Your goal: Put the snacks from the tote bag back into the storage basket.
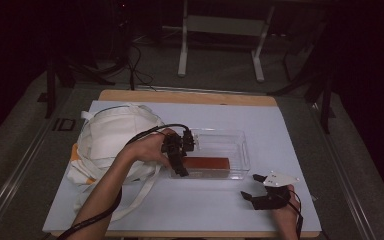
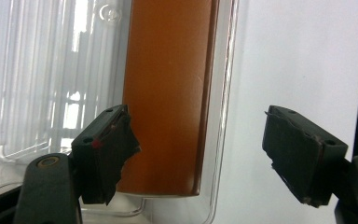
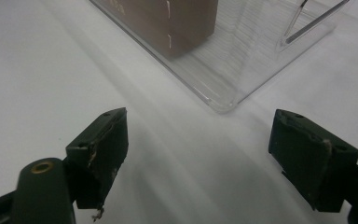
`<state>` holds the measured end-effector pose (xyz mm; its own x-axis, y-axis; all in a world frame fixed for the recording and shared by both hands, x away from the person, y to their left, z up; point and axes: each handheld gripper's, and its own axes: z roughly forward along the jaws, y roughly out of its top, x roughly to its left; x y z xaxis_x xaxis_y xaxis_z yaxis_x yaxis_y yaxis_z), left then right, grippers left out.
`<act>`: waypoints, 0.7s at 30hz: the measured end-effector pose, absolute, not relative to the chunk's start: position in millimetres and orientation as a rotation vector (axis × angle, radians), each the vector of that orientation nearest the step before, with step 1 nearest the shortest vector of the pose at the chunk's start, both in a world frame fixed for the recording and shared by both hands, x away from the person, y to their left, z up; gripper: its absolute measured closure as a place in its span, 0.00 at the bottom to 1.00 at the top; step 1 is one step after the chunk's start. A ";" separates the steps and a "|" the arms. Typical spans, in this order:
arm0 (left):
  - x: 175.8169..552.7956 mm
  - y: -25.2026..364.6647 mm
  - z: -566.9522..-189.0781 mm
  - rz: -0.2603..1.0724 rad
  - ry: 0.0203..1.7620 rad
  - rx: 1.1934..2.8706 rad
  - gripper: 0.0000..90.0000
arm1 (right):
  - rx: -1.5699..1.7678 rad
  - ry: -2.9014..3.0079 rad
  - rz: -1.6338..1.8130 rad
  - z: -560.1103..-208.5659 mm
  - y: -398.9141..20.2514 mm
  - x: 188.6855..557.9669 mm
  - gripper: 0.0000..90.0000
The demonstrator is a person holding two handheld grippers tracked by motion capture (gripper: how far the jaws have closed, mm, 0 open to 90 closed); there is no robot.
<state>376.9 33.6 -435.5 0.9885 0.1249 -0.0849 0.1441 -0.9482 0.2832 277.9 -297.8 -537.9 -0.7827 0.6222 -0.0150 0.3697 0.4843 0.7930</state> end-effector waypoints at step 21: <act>373.8 47.8 -416.9 0.011 0.212 2.761 0.28 | 0.839 2.432 1.191 -537.9 -297.8 277.8 0.22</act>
<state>373.8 47.8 -416.9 0.9887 0.1488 -0.0203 0.1459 -0.9201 0.3636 277.8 -297.8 -537.9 -0.7824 0.6226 -0.0155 0.3694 0.4839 0.7933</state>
